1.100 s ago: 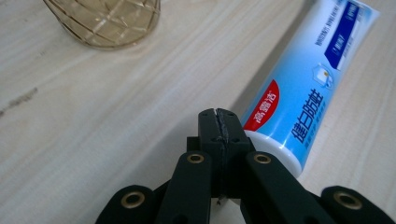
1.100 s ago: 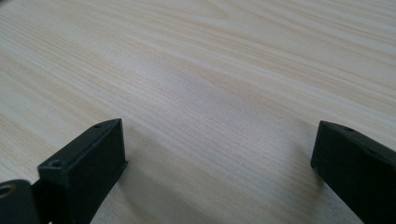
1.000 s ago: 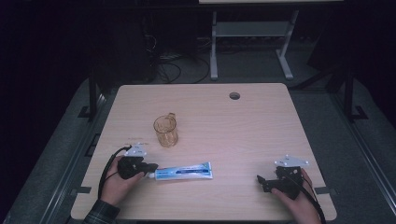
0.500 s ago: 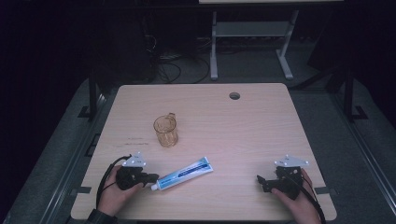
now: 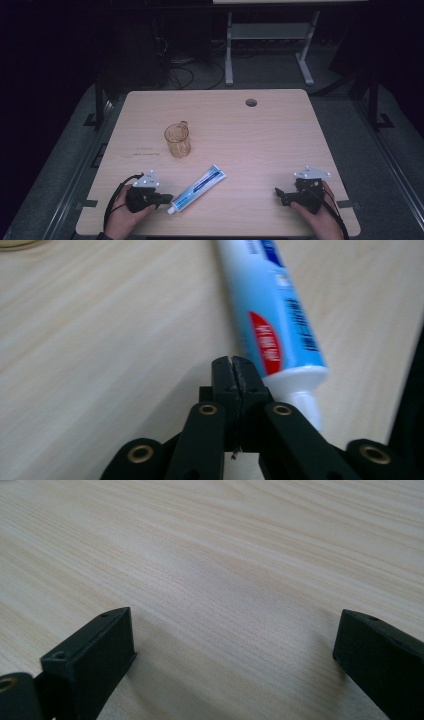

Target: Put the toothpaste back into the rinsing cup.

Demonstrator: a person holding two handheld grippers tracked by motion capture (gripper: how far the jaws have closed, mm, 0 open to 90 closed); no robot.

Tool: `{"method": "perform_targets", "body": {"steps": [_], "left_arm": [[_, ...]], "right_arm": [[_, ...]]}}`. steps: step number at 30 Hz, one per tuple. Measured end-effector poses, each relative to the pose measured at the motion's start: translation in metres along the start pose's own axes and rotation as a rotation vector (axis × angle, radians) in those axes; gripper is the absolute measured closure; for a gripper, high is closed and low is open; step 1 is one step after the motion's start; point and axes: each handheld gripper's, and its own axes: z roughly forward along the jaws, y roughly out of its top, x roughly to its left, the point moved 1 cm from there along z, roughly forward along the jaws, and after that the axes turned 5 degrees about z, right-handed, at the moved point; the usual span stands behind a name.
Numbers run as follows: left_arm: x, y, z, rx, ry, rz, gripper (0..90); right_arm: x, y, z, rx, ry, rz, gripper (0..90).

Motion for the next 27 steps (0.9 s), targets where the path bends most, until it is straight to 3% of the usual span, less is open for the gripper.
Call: {"method": "perform_targets", "body": {"steps": [1, 6, 8, 11, 13, 16, 20, 24, 27], "left_arm": [[0.003, 0.001, -0.004, -0.005, 0.028, -0.016, 86.8], [0.009, 0.008, -0.012, -0.041, 0.074, -0.037, 71.4], [0.01, 0.01, -0.013, -0.049, 0.081, -0.04, 67.7], [0.011, 0.019, -0.012, -0.055, 0.095, -0.04, 51.6], [0.012, 0.021, -0.012, -0.063, 0.098, -0.044, 49.9], [0.012, 0.029, -0.009, -0.075, 0.103, -0.065, 40.0], [0.01, 0.038, -0.004, -0.075, 0.11, -0.046, 35.5], [0.009, 0.048, 0.004, -0.067, 0.062, -0.045, 35.8], [0.008, 0.054, 0.009, -0.06, 0.053, -0.033, 35.7]], "right_arm": [[0.0, 0.0, 0.0, 0.0, 0.0, -0.001, 2.5], [0.0, 0.0, 0.0, 0.0, 0.0, -0.001, 2.5], [0.0, 0.0, 0.0, 0.0, 0.0, -0.001, 2.5], [0.0, 0.0, 0.0, 0.0, 0.0, 0.0, 2.5], [0.0, 0.0, 0.0, 0.0, 0.0, -0.001, 2.5], [0.0, 0.0, 0.0, 0.0, 0.0, -0.001, 2.5], [0.0, 0.0, 0.0, 0.0, 0.0, -0.001, 2.5], [0.0, 0.0, 0.0, 0.0, 0.0, -0.001, 2.5], [0.0, 0.0, 0.0, 0.0, 0.0, -0.001, 2.5]]}}
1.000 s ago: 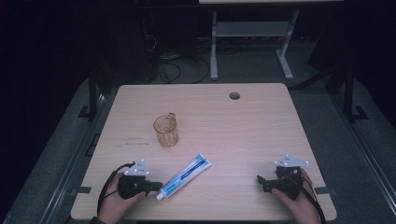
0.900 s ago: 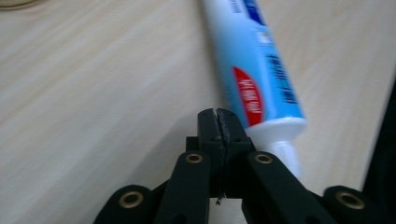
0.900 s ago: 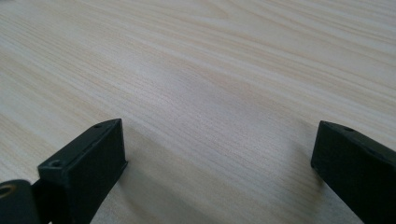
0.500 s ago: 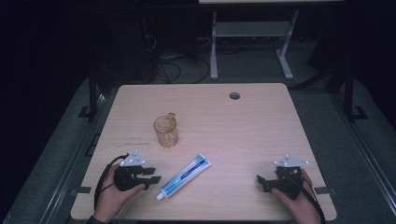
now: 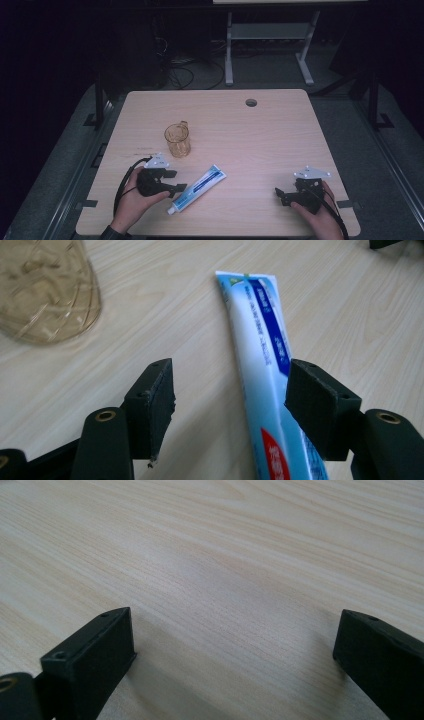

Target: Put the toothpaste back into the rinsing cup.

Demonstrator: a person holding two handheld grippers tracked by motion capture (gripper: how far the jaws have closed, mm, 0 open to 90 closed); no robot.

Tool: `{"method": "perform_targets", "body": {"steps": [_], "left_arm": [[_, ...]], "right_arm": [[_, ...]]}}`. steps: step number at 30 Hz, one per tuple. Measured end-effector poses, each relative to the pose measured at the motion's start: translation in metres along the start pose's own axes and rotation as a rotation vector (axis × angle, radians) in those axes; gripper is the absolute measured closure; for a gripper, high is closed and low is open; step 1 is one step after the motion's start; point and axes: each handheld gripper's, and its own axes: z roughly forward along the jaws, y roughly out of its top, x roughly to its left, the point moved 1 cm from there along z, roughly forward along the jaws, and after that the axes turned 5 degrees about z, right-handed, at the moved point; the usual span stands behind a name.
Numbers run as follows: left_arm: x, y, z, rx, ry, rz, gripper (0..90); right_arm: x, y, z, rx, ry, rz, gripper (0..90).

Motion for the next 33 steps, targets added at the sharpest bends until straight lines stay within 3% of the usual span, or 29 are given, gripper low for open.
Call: {"method": "perform_targets", "body": {"steps": [5, 17, 26, 33], "left_arm": [[-0.005, 0.015, 0.014, 0.018, -0.003, 0.041, 33.6], [-0.013, 0.034, 0.046, 0.055, -0.016, 0.066, 29.0], [-0.024, 0.05, 0.077, 0.126, 0.019, 0.115, 27.7], [-0.031, 0.053, 0.092, 0.182, 0.045, 0.141, 27.1]], "right_arm": [[0.0, 0.0, 0.0, 0.0, 0.0, 0.0, 2.6], [0.0, 0.0, 0.0, 0.0, 0.0, 0.0, 2.5], [0.0, 0.0, 0.0, 0.0, 0.0, 0.0, 2.5], [0.0, 0.0, 0.0, 0.0, 0.0, 0.0, 2.5]]}}
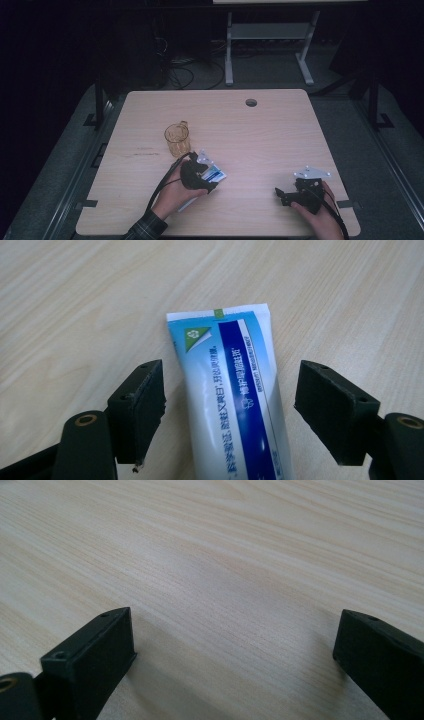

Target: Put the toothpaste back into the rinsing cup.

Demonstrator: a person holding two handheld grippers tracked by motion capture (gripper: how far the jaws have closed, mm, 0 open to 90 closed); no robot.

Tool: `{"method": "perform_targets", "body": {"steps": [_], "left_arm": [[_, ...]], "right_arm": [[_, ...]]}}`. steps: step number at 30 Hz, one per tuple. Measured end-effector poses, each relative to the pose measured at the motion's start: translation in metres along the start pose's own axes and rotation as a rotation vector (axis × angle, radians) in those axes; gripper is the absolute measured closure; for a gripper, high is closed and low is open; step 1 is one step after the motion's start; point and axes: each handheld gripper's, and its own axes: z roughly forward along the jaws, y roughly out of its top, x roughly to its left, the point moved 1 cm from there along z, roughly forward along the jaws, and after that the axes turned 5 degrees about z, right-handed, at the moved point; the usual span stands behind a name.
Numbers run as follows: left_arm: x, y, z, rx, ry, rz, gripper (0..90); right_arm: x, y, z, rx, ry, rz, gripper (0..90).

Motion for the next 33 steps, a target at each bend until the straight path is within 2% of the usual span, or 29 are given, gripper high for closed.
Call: {"method": "perform_targets", "body": {"steps": [1, 5, 10, 14, 23, 26, 29, 31, 33], "left_arm": [[-0.0017, 0.0, 0.0036, 0.02, 0.009, 0.003, 27.0], [-0.0028, -0.0009, 0.0077, 0.036, 0.01, 0.006, 27.0], [-0.003, -0.0008, 0.0074, 0.031, 0.009, 0.008, 28.7], [-0.0029, -0.0013, 0.0064, 0.021, 0.016, 0.001, 39.7], [-0.0033, -0.0002, 0.0042, 0.034, 0.012, -0.006, 47.9], [-0.003, -0.0001, 0.0036, 0.035, 0.011, -0.004, 54.9], [-0.003, 0.0015, 0.0022, 0.052, -0.002, -0.009, 59.0], [-0.002, 0.002, 0.0018, 0.058, -0.009, -0.016, 65.0], [0.0006, 0.0028, 0.0001, 0.063, -0.025, -0.036, 67.9]], "right_arm": [[0.0, 0.0, 0.0, 0.0, 0.0, 0.0, 2.6], [0.0, 0.0, 0.0, 0.0, 0.0, 0.0, 2.5], [0.0, 0.0, 0.0, 0.0, 0.0, 0.0, 2.5], [0.0, 0.0, 0.0, 0.0, 0.0, 0.0, 2.5], [0.0, 0.0, 0.0, 0.0, 0.0, 0.0, 2.5], [0.0001, 0.0, 0.0, 0.0, 0.0, 0.001, 2.5], [0.0, -0.0001, 0.0001, -0.001, 0.0, 0.0, 2.5], [0.0001, 0.0, 0.0, 0.0, 0.0, 0.001, 2.5], [0.0001, 0.0, 0.0, 0.0, 0.0, 0.001, 2.5]]}}
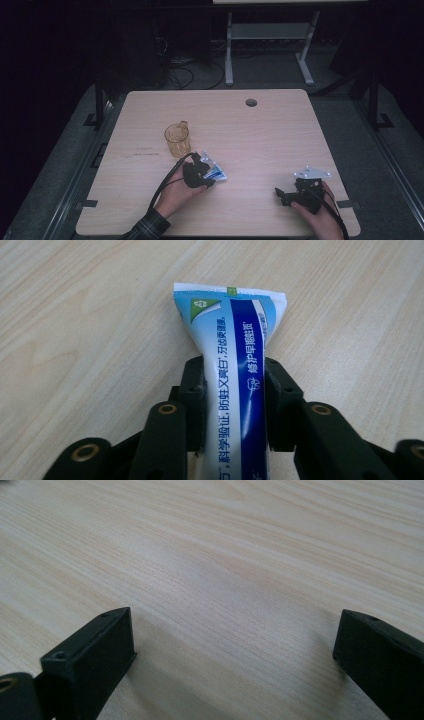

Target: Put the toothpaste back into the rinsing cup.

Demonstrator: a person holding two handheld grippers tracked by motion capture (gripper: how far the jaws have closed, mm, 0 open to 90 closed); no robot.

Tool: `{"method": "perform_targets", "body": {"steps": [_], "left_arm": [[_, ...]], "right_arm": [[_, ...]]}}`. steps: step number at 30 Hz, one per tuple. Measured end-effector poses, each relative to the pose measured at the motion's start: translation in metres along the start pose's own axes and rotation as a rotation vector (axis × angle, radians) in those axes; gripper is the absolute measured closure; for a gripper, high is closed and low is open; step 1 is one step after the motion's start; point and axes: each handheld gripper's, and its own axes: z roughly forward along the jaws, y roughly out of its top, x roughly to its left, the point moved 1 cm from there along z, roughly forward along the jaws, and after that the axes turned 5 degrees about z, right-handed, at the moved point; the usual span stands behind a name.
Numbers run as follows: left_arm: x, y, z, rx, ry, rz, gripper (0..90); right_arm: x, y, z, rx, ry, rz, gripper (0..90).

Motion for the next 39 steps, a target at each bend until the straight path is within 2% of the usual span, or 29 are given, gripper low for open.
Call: {"method": "perform_targets", "body": {"steps": [3, 4, 7, 15, 26, 29, 39], "left_arm": [[0.001, 0.001, -0.001, 0.0, -0.01, -0.003, 69.5], [0.003, 0.0, -0.003, -0.009, -0.03, -0.014, 71.3], [0.006, -0.002, -0.004, -0.019, -0.054, -0.03, 72.6], [0.004, -0.002, -0.007, -0.046, -0.08, -0.011, 73.6], [0.007, -0.003, -0.023, -0.162, -0.139, -0.023, 73.6], [0.008, -0.003, -0.03, -0.186, -0.145, -0.011, 73.7], [0.011, -0.002, -0.053, -0.286, -0.174, -0.017, 74.2]], "right_arm": [[0.0, 0.0, 0.0, 0.0, 0.0, 0.0, 2.5], [0.0, 0.0, 0.0, 0.0, 0.0, 0.0, 2.5], [0.0, 0.0, 0.0, 0.0, 0.0, 0.0, 2.5], [0.0, 0.0, 0.0, 0.0, 0.0, 0.0, 2.5], [0.0, 0.0, 0.0, 0.0, 0.0, -0.001, 2.5], [0.0, 0.0, 0.0, 0.0, 0.0, -0.001, 2.5], [0.0, 0.0, 0.0, 0.0, 0.0, -0.001, 2.5]]}}
